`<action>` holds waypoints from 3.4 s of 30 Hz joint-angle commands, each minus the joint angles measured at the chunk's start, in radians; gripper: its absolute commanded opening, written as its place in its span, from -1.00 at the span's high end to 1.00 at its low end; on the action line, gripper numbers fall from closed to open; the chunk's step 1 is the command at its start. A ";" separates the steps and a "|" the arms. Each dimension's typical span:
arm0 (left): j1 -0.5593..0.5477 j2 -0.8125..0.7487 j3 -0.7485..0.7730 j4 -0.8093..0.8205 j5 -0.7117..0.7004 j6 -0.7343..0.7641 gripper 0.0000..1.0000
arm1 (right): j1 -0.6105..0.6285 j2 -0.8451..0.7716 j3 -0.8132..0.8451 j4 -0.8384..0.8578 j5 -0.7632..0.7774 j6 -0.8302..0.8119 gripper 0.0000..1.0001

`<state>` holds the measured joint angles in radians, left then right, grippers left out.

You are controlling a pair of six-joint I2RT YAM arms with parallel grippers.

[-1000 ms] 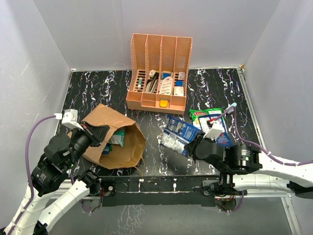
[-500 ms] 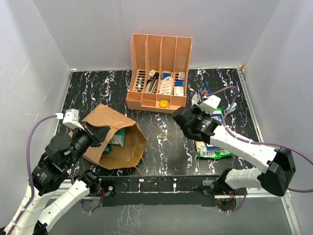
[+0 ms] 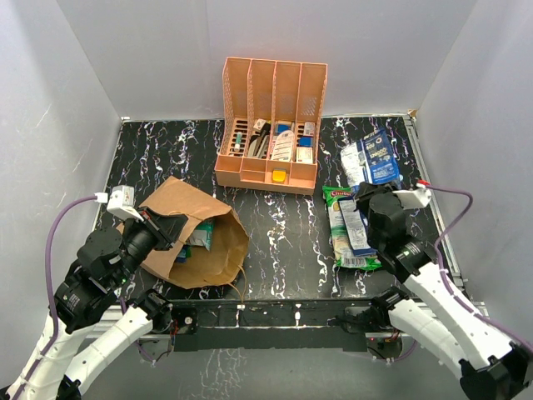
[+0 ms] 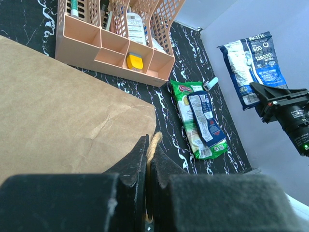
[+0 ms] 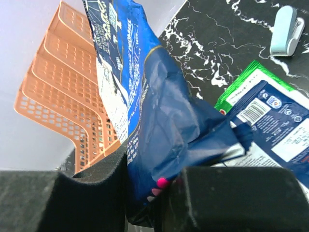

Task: Take the snacks out of the paper bag
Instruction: Place the snack at the center of the board, then take out the snack from the paper bag.

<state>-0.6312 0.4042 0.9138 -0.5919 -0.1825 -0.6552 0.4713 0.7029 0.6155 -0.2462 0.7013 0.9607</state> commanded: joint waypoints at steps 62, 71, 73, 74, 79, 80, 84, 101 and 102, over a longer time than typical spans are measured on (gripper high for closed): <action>-0.004 -0.010 0.016 -0.013 0.009 -0.015 1.00 | -0.404 -0.102 -0.454 -0.127 -0.660 0.417 -0.02; -0.004 -0.005 0.011 -0.005 0.009 -0.007 1.00 | -0.405 -0.309 -0.328 -0.501 -0.692 0.254 -0.60; -0.004 -0.004 0.005 0.000 0.010 -0.006 1.00 | -0.404 -0.367 -0.286 -0.558 -0.724 0.201 -0.77; -0.004 -0.004 0.002 0.002 0.010 -0.009 1.00 | -0.404 -0.393 -0.245 -0.599 -0.732 0.196 -0.79; -0.004 0.005 -0.009 0.017 0.016 -0.018 1.00 | -0.403 -0.473 -0.147 -0.656 -0.785 0.080 -0.81; -0.004 0.009 -0.007 0.017 0.015 -0.019 1.00 | -0.403 -0.478 -0.142 -0.635 -0.804 0.034 -0.81; -0.004 0.022 0.003 0.018 0.019 -0.017 1.00 | -0.403 -0.435 -0.133 -0.538 -0.939 -0.180 -0.82; -0.004 0.030 -0.008 0.033 0.015 -0.033 1.00 | 0.098 0.044 -0.094 0.159 -1.011 0.003 -0.79; -0.004 0.031 -0.004 0.031 0.014 -0.031 1.00 | 0.192 0.093 -0.095 0.223 -0.943 0.029 -0.79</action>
<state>-0.6312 0.4240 0.9089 -0.5838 -0.1715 -0.6857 0.3920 0.6983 0.4759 -0.3759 -0.4599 0.8330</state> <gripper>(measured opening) 0.008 0.895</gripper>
